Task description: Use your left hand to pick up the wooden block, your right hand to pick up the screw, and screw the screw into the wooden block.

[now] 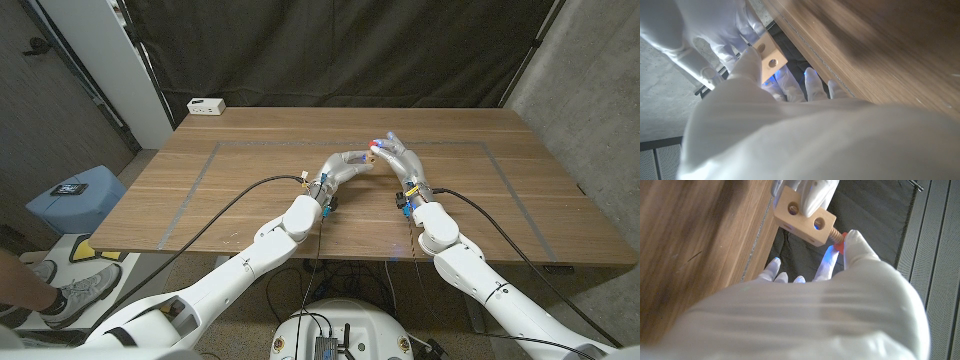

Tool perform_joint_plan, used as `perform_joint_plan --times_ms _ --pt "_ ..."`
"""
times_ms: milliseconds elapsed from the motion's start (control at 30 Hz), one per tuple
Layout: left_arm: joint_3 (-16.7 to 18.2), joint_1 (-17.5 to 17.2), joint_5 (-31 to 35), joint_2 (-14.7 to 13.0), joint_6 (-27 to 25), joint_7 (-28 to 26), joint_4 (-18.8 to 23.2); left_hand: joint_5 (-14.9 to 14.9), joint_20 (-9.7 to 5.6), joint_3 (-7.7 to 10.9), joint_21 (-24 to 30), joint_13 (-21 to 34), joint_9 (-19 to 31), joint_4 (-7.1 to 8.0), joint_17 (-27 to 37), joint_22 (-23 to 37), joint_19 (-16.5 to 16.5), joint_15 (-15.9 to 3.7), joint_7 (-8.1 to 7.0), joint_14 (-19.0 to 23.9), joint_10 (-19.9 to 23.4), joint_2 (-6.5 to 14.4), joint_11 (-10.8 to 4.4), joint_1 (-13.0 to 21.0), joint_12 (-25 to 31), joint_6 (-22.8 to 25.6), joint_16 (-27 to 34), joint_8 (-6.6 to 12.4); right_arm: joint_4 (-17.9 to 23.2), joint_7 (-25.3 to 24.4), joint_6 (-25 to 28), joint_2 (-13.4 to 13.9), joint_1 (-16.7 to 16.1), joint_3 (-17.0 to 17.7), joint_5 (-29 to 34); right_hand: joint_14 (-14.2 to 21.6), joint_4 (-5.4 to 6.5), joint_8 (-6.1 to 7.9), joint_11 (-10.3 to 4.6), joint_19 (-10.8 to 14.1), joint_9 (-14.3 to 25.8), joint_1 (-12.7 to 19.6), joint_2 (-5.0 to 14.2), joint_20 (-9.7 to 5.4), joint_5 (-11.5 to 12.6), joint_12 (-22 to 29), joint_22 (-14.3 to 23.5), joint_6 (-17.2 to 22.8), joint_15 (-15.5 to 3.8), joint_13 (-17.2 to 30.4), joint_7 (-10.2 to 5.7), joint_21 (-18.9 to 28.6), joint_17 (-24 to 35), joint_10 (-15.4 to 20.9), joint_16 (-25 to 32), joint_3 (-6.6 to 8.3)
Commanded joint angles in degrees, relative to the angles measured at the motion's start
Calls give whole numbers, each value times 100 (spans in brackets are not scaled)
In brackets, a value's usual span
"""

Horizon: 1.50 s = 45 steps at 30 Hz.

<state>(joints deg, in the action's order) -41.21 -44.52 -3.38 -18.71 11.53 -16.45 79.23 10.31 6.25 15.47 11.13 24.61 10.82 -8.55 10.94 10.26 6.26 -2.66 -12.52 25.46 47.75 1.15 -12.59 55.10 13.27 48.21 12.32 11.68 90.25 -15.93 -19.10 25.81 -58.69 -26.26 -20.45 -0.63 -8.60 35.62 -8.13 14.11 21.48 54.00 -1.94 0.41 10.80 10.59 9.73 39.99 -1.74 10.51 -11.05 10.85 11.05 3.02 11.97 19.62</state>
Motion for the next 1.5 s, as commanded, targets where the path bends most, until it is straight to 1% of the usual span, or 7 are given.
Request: perform_joint_plan --times_ms 33,933,1500 --pt "15 -18 4 -12 10 -16 18 1 2 15 37 13 29 28 9 8 3 -556 7 -25 50 58 -11 8 -18 51 8 26 -12 37 -27 19 -7 -3 -4 -45 6 61 -9 -9 15 17 52 -10 -15 31 8 48 -54 34 -10 9 28 -44 -11 -20" --pt "27 -43 -9 -41 -24 5 79 6 3 5 37 25 30 29 10 8 4 -559 19 -17 51 76 -10 6 -28 41 10 22 -46 135 -57 45 15 -5 -42 -37 8 74 3 -8 2 8 74 -9 -17 37 8 50 -50 34 -6 12 28 -37 -4 -40" --pt "28 -37 -31 -49 -36 39 73 5 -4 -6 36 32 30 24 8 8 2 -555 17 -17 54 70 -10 7 -33 52 7 26 -50 113 -32 41 31 -3 -31 -41 8 88 9 -20 -6 2 82 0 -18 42 8 66 -48 34 0 8 28 -25 -5 -54"
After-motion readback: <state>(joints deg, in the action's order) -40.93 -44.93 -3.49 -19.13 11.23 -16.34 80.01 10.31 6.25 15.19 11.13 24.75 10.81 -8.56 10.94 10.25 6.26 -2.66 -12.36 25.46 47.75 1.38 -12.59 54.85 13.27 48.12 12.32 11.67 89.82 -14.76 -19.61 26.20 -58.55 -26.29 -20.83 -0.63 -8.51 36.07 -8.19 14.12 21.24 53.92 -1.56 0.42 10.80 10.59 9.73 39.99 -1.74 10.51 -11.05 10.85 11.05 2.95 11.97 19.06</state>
